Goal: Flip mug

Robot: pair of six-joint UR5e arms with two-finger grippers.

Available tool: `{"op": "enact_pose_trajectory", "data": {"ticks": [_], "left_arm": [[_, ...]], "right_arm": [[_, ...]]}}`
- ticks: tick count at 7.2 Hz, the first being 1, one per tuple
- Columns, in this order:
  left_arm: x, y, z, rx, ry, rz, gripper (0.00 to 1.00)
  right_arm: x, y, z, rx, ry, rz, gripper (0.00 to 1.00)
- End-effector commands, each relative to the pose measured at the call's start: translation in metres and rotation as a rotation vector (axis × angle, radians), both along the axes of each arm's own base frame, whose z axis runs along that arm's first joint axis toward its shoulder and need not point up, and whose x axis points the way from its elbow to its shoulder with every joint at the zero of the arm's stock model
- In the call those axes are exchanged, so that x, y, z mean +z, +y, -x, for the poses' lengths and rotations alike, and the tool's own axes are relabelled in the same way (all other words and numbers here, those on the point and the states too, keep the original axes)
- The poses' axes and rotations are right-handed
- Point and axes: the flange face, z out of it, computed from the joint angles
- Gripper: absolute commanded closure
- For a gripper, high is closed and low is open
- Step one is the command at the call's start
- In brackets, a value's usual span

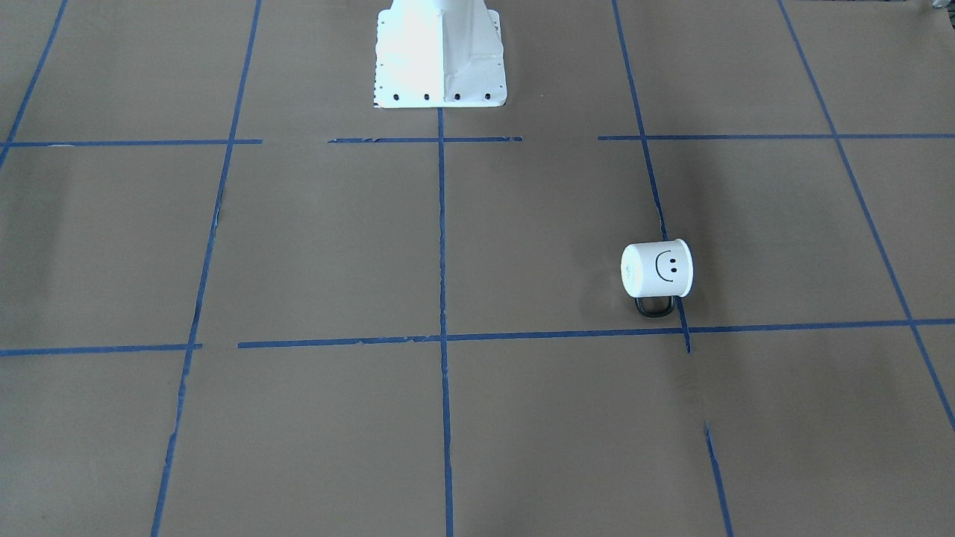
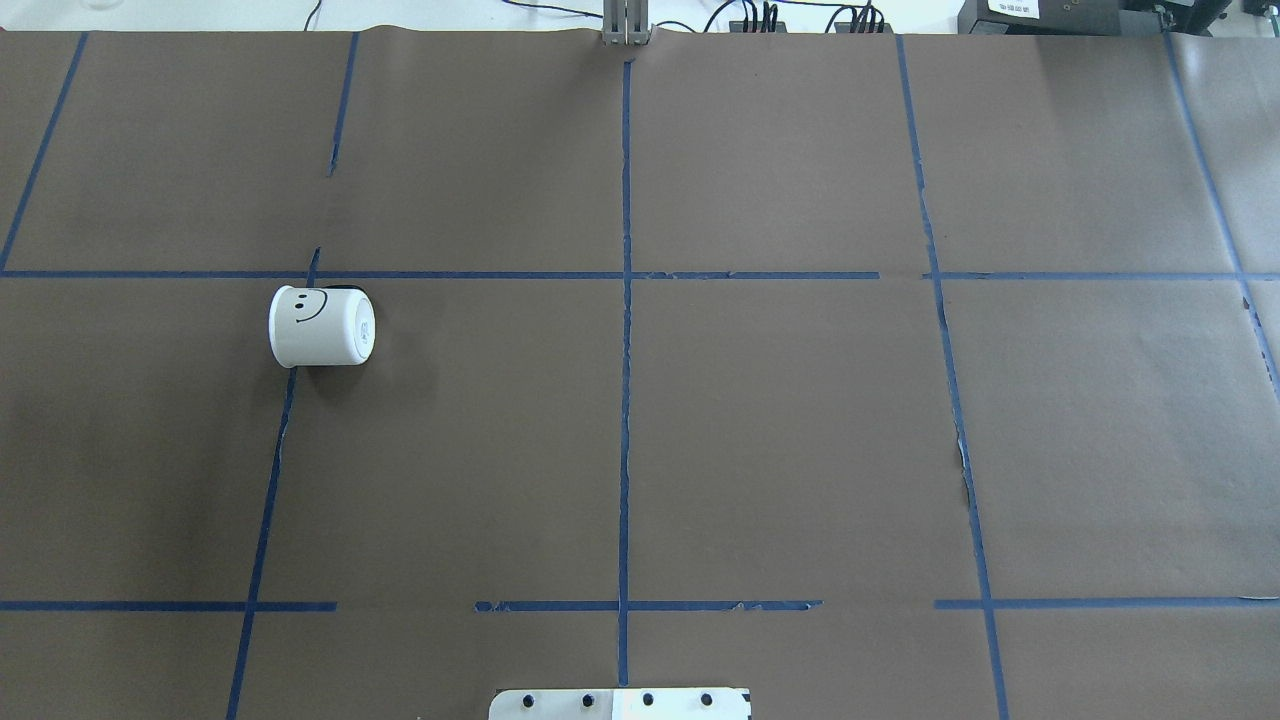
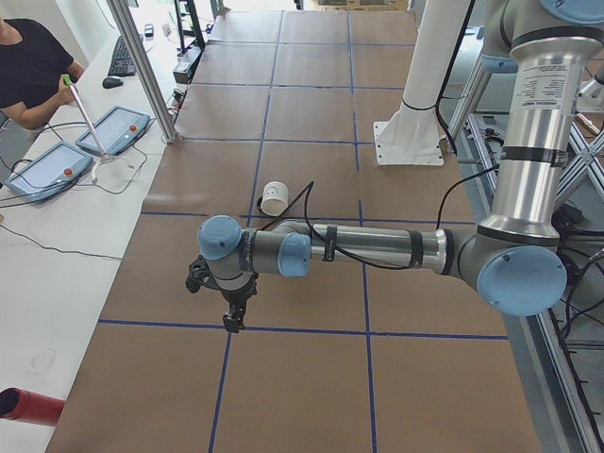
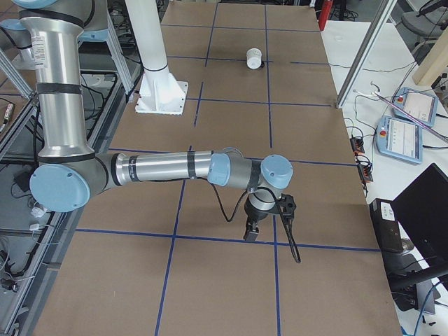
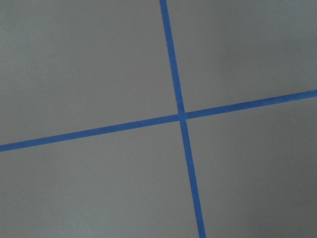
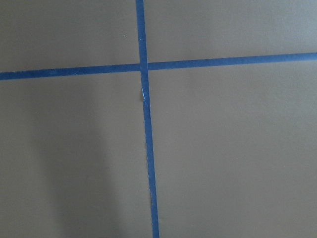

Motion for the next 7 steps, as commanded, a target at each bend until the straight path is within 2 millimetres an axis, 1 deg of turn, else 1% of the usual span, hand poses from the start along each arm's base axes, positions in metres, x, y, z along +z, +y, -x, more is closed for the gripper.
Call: {"op": "enact_pose_trajectory", "data": {"ticks": [1, 2, 3, 4, 5, 6, 7], "left_arm": [[-0.005, -0.001, -0.003, 0.013, 0.002, -0.017, 0.00], [-0.012, -0.005, -0.004, 0.013, 0.011, -0.030, 0.00], [-0.023, -0.008, -0.009, 0.018, 0.074, -0.046, 0.00], [-0.044, -0.012, -0.013, 0.021, 0.137, -0.125, 0.00], [-0.060, -0.016, -0.016, 0.026, 0.186, -0.211, 0.00], [-0.073, -0.018, -0.017, -0.026, 0.221, -0.257, 0.00], [-0.085, -0.019, -0.040, -0.071, 0.255, -0.253, 0.00]], "right_arm": [[-0.001, 0.000, 0.000, 0.000, 0.000, -0.002, 0.00], [0.000, 0.000, 0.000, 0.000, 0.000, 0.000, 0.00], [0.000, 0.000, 0.000, 0.000, 0.000, 0.000, 0.00], [0.000, 0.000, 0.000, 0.000, 0.000, 0.000, 0.00], [0.000, 0.000, 0.000, 0.000, 0.000, 0.000, 0.00], [0.000, 0.000, 0.000, 0.000, 0.000, 0.000, 0.00], [0.000, 0.000, 0.000, 0.000, 0.000, 0.000, 0.00]]}}
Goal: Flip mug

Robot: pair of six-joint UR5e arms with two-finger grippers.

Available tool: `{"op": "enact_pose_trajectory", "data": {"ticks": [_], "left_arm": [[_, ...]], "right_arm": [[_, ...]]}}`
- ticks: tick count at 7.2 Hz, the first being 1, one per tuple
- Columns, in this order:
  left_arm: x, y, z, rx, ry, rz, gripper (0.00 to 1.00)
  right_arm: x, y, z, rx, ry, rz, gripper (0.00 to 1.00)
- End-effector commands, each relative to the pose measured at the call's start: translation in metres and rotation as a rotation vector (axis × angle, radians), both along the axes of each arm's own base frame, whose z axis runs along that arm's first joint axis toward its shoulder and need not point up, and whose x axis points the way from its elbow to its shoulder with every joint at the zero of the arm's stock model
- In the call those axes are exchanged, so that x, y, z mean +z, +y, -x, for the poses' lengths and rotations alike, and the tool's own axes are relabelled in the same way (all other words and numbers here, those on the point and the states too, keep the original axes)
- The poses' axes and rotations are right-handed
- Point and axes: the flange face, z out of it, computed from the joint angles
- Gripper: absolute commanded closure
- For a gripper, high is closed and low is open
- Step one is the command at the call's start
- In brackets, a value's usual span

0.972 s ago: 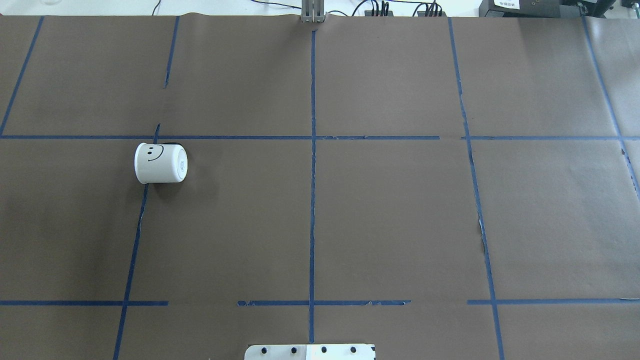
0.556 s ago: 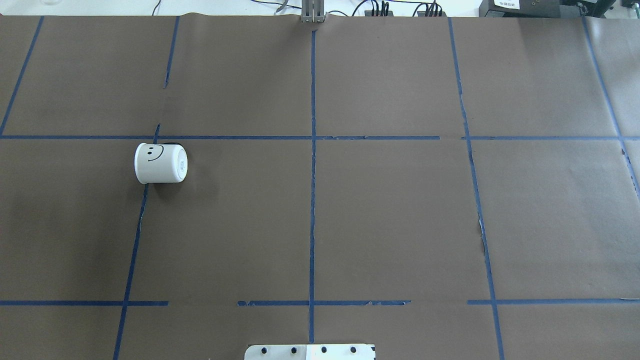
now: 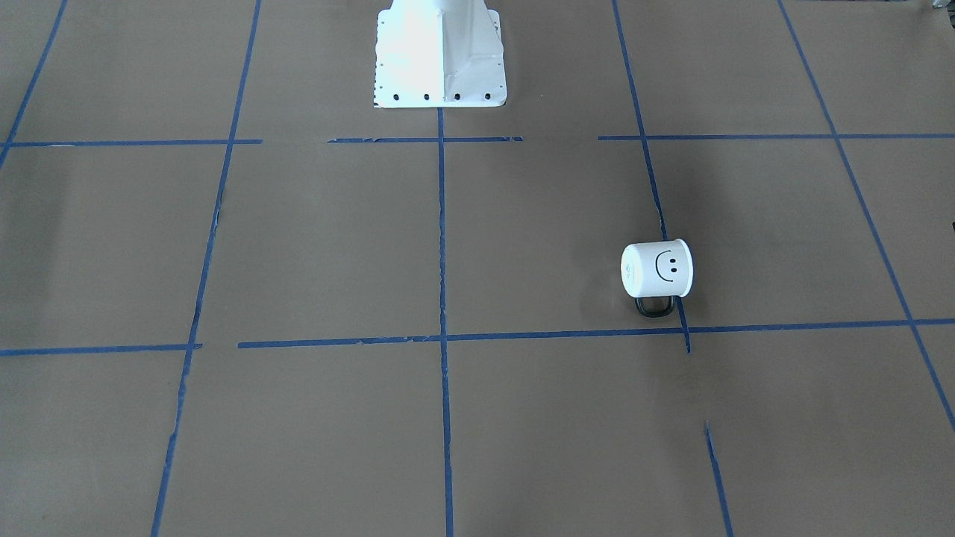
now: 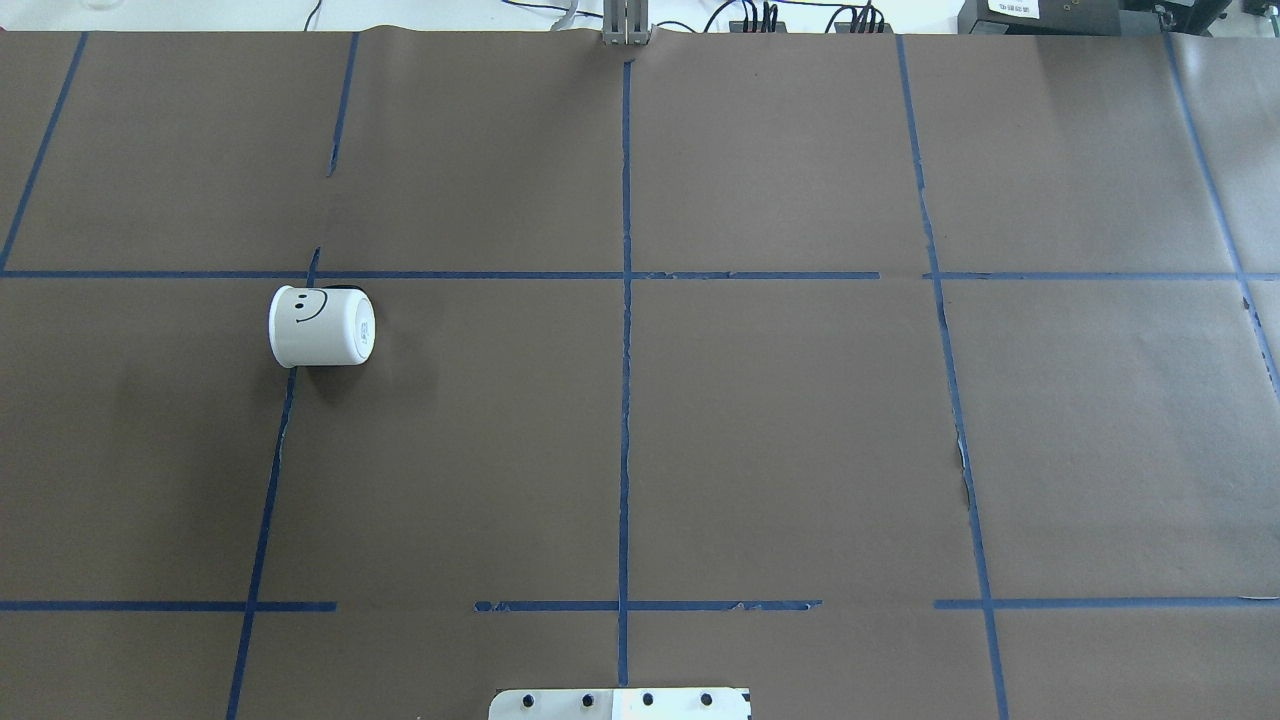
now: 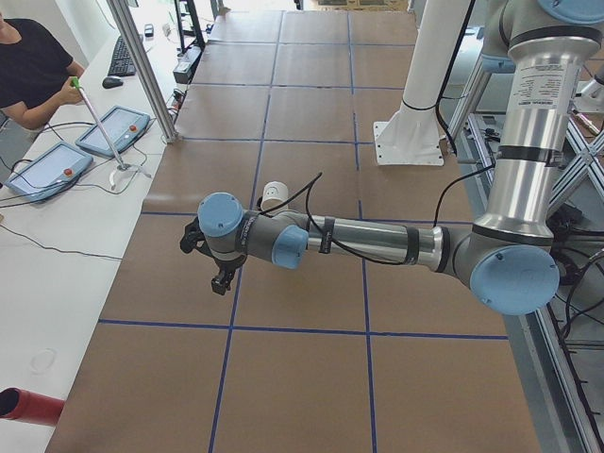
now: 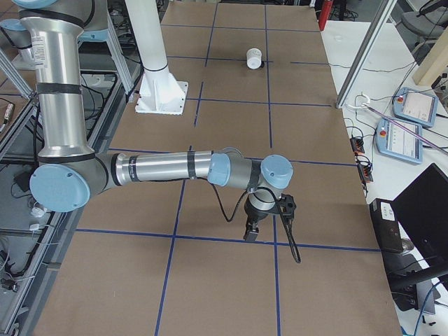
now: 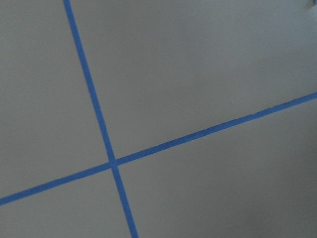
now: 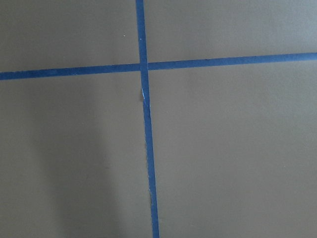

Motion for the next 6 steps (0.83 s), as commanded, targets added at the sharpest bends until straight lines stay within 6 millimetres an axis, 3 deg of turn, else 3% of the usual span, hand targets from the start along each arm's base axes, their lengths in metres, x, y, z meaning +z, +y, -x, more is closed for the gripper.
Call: {"op": "enact_pose_trajectory", "data": {"ticks": [1, 2, 3, 6], "left_arm": [[-0.030, 0.001, -0.057, -0.044, 0.098, -0.027, 0.00], [-0.038, 0.007, -0.097, -0.041, 0.142, -0.013, 0.00], [-0.040, 0.014, -0.125, -0.064, 0.182, -0.004, 0.00], [-0.034, 0.029, -0.169, -0.197, 0.307, 0.077, 0.00]], "right_arm": [[0.000, 0.000, 0.000, 0.000, 0.000, 0.000, 0.00], [0.000, 0.000, 0.000, 0.000, 0.000, 0.000, 0.00], [0.000, 0.000, 0.000, 0.000, 0.000, 0.000, 0.00], [0.000, 0.000, 0.000, 0.000, 0.000, 0.000, 0.00]]}}
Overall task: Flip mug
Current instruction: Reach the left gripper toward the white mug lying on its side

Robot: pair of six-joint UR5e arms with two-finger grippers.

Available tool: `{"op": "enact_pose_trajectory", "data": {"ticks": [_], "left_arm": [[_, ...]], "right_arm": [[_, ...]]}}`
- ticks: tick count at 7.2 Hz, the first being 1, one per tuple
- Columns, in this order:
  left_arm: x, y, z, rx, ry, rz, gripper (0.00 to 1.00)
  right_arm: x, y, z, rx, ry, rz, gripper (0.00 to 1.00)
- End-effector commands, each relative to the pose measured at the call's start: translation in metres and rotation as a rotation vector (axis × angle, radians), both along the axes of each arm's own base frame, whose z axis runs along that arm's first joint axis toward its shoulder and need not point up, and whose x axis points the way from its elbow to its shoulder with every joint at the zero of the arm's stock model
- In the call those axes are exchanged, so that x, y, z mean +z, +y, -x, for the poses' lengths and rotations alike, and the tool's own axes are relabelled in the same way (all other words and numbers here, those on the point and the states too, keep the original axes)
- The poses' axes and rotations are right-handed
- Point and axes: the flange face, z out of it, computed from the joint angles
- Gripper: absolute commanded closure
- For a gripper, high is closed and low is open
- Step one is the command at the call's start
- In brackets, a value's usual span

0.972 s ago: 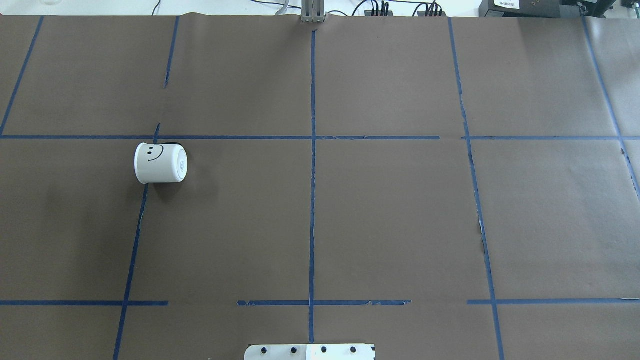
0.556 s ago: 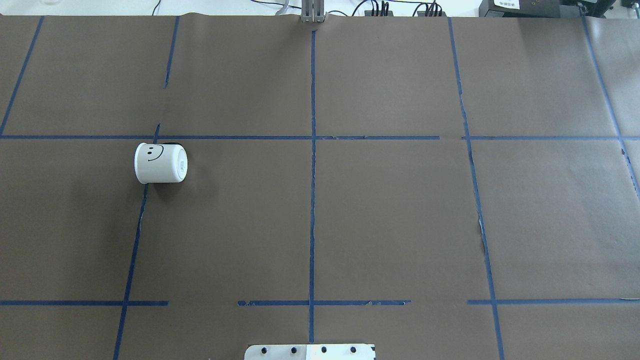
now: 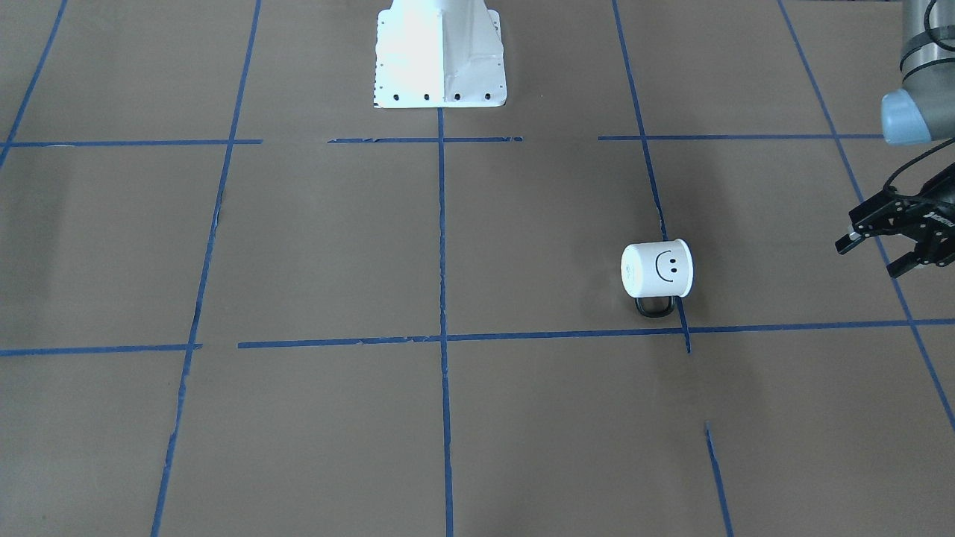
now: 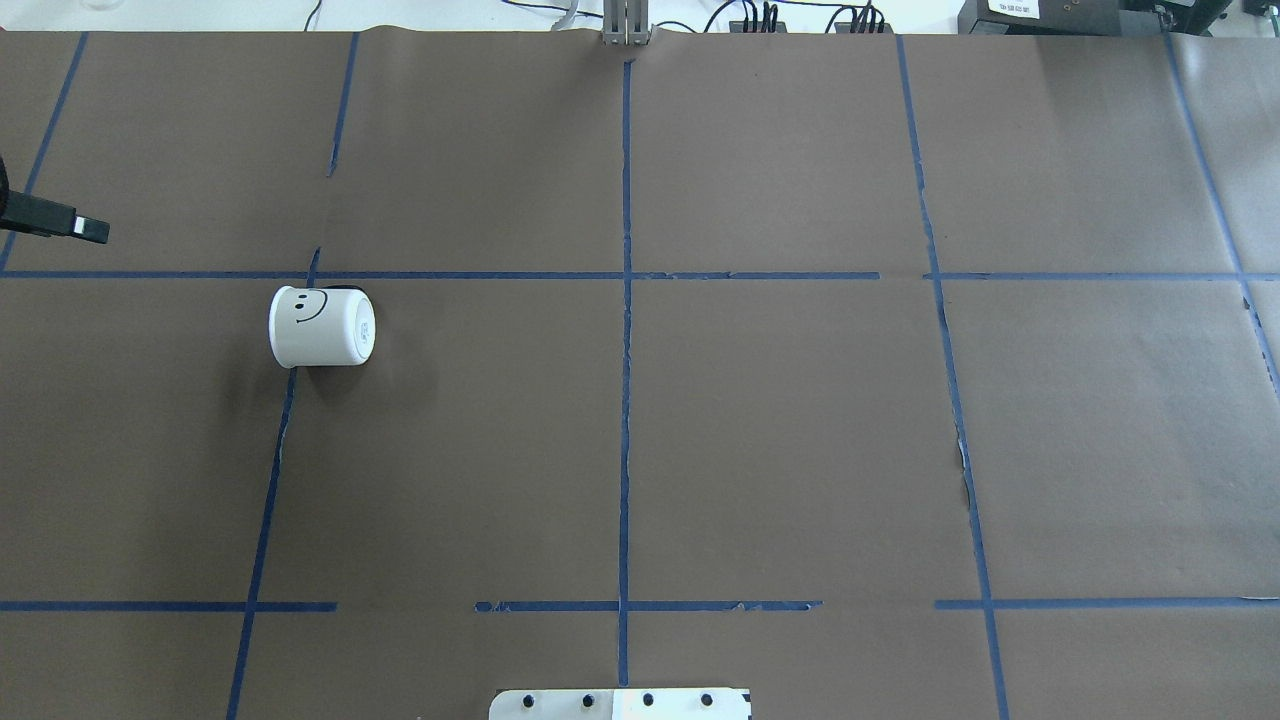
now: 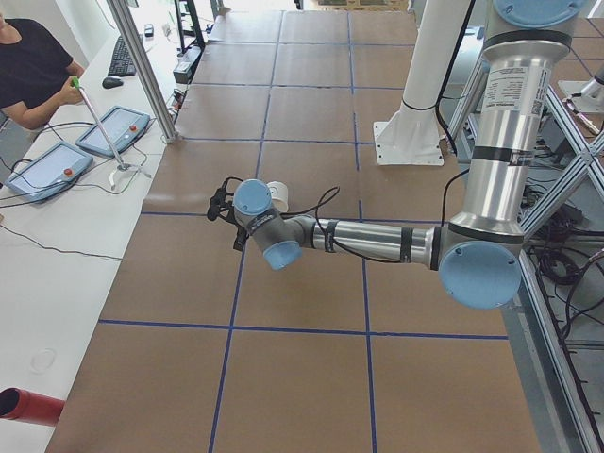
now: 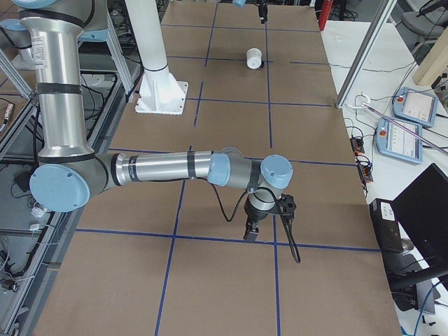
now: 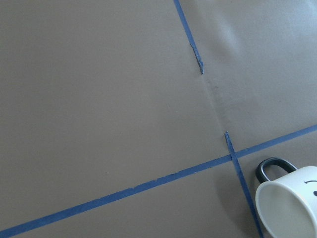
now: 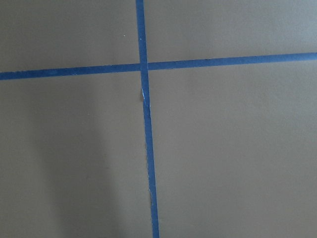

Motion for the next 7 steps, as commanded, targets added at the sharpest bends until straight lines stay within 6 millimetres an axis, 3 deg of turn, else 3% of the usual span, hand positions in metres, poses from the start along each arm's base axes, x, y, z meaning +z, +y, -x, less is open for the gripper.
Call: {"op": "enact_pose_trajectory", "data": {"ticks": [1, 2, 4, 7], "left_arm": [[-0.005, 0.014, -0.036, -0.070, 0.115, 0.087, 0.00], [-0.008, 0.020, -0.060, -0.077, 0.170, 0.157, 0.00], [0.015, 0.039, -0.086, -0.125, 0.298, 0.243, 0.00], [0.004, 0.060, -0.129, -0.167, 0.463, 0.376, 0.00]], "right_arm": [[0.000, 0.000, 0.000, 0.000, 0.000, 0.000, 0.00], [0.000, 0.000, 0.000, 0.000, 0.000, 0.000, 0.00], [0.000, 0.000, 0.000, 0.000, 0.000, 0.000, 0.00], [0.000, 0.000, 0.000, 0.000, 0.000, 0.000, 0.00]]}}
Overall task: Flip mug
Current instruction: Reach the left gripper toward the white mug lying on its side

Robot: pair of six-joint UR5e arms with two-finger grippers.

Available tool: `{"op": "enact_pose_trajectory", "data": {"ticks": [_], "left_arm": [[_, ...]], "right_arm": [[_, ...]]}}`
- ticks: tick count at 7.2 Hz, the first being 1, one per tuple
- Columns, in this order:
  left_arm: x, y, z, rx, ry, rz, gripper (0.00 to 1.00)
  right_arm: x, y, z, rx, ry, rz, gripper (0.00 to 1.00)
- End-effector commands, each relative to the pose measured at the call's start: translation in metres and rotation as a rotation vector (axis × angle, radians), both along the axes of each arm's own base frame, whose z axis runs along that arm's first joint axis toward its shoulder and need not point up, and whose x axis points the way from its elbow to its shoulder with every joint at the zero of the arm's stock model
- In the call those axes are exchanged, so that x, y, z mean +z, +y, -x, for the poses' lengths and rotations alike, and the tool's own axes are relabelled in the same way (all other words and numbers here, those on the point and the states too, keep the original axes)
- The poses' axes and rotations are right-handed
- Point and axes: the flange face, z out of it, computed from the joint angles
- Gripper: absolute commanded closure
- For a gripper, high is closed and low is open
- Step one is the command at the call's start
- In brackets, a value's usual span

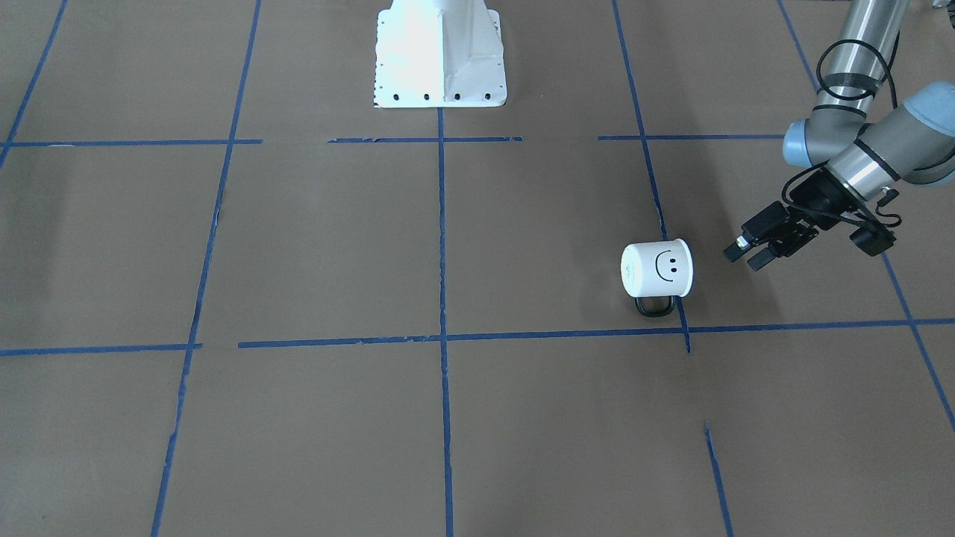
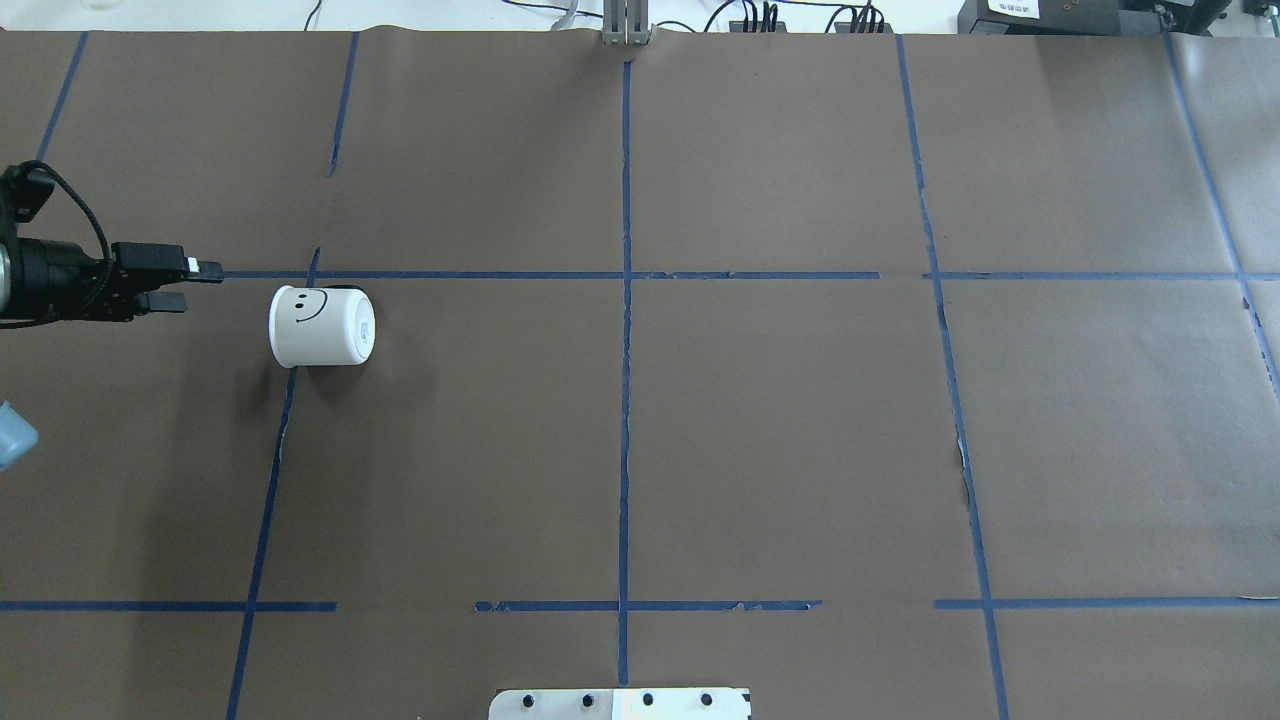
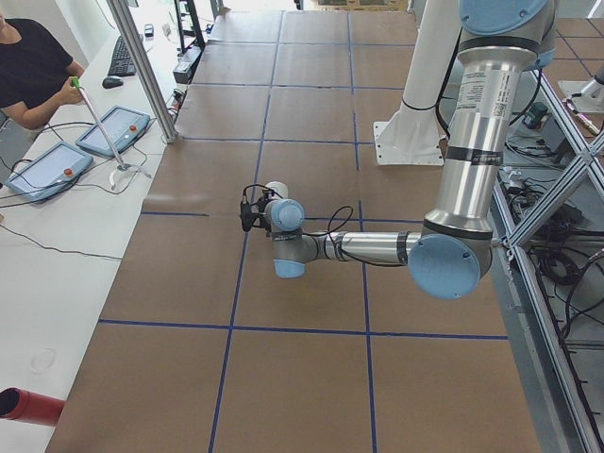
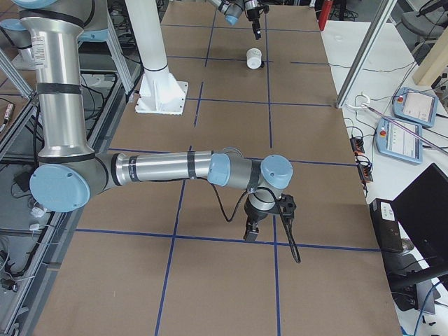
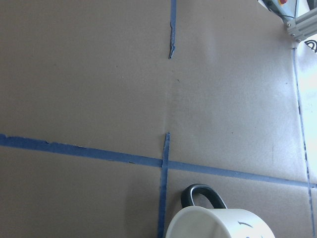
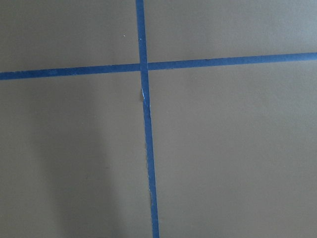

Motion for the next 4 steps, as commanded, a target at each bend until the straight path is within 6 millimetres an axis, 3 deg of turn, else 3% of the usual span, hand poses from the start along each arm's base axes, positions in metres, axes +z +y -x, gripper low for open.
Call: {"op": "enact_pose_trajectory", "data": {"ticks": [1, 3, 4], "left_arm": [[-0.002, 0.010, -0.020, -0.014, 0.100, 0.031, 0.00], [-0.007, 0.005, -0.037, -0.058, 0.151, 0.057, 0.00], [-0.001, 0.011, -0.036, -0.061, 0.202, 0.067, 0.00]], "right_arm": [[0.000, 0.000, 0.000, 0.000, 0.000, 0.000, 0.00], [0.000, 0.000, 0.000, 0.000, 0.000, 0.000, 0.00], [0.000, 0.000, 0.000, 0.000, 0.000, 0.000, 0.00]]}}
